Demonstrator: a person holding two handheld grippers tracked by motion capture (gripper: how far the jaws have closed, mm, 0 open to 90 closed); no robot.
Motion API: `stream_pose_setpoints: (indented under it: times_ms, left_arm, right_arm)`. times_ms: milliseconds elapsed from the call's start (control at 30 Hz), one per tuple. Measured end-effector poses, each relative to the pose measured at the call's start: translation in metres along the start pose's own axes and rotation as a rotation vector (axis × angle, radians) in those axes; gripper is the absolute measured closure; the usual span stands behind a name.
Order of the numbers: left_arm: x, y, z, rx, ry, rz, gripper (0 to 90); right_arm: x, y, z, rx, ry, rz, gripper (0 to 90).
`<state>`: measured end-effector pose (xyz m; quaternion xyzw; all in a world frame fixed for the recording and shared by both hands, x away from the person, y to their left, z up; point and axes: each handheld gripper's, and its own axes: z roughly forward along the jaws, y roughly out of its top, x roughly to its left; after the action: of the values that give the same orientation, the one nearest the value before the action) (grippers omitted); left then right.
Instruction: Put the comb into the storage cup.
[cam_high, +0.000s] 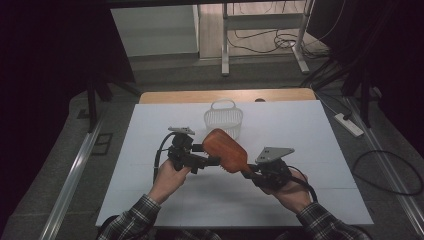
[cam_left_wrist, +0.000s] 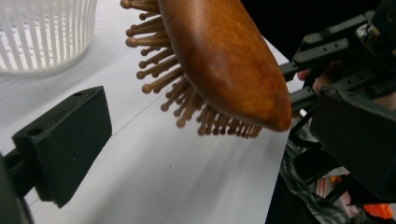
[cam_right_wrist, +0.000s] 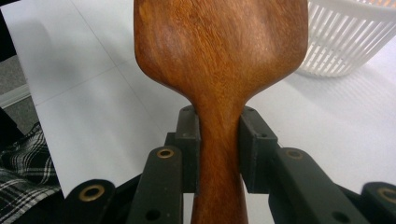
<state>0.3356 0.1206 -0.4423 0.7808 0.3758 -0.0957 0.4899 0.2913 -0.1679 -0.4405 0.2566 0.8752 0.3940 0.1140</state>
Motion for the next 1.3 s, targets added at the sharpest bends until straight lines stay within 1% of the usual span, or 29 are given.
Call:
stream_pose_setpoints:
  times_ms: [167, 333, 633, 833, 900, 1000, 1100, 1233, 1267, 1300]
  left_arm:
    - [0.001, 0.002, 0.005, -0.01, -0.018, -0.028, 0.0]
    - [0.001, 0.004, 0.009, -0.013, -0.019, -0.024, 0.0]
    - [0.003, 0.008, 0.015, -0.031, -0.039, -0.048, 0.0]
    - [0.004, 0.009, 0.018, -0.04, -0.061, -0.07, 0.1]
    - [0.004, 0.009, 0.019, -0.038, -0.063, -0.076, 1.2]
    - [0.005, 0.009, 0.02, -0.038, -0.086, -0.094, 2.4]
    - [0.005, 0.009, 0.02, -0.035, -0.088, -0.107, 7.2]
    - [0.005, 0.008, 0.019, -0.031, -0.106, -0.124, 21.3]
    - [0.005, 0.008, 0.019, -0.025, -0.113, -0.121, 26.8]
    - [0.005, 0.008, 0.019, -0.022, -0.117, -0.125, 27.9]
  right_arm:
    - [0.002, 0.0, 0.001, -0.006, -0.001, -0.002, 72.0]
    - [0.003, 0.0, 0.001, -0.012, 0.004, -0.012, 72.0]
    - [0.005, 0.0, 0.002, -0.021, 0.003, -0.021, 72.0]
    - [0.007, 0.0, 0.003, -0.028, 0.011, -0.023, 72.0]
    - [0.007, -0.001, 0.003, -0.03, 0.007, -0.027, 72.0]
    - [0.007, -0.001, 0.003, -0.03, 0.001, -0.032, 72.0]
    - [0.007, -0.001, 0.004, -0.032, 0.001, -0.032, 72.0]
    - [0.007, -0.001, 0.004, -0.035, 0.002, -0.037, 72.0]
    - [0.007, -0.001, 0.004, -0.035, 0.002, -0.038, 71.9]
    - [0.007, -0.001, 0.004, -0.034, 0.003, -0.037, 71.9]
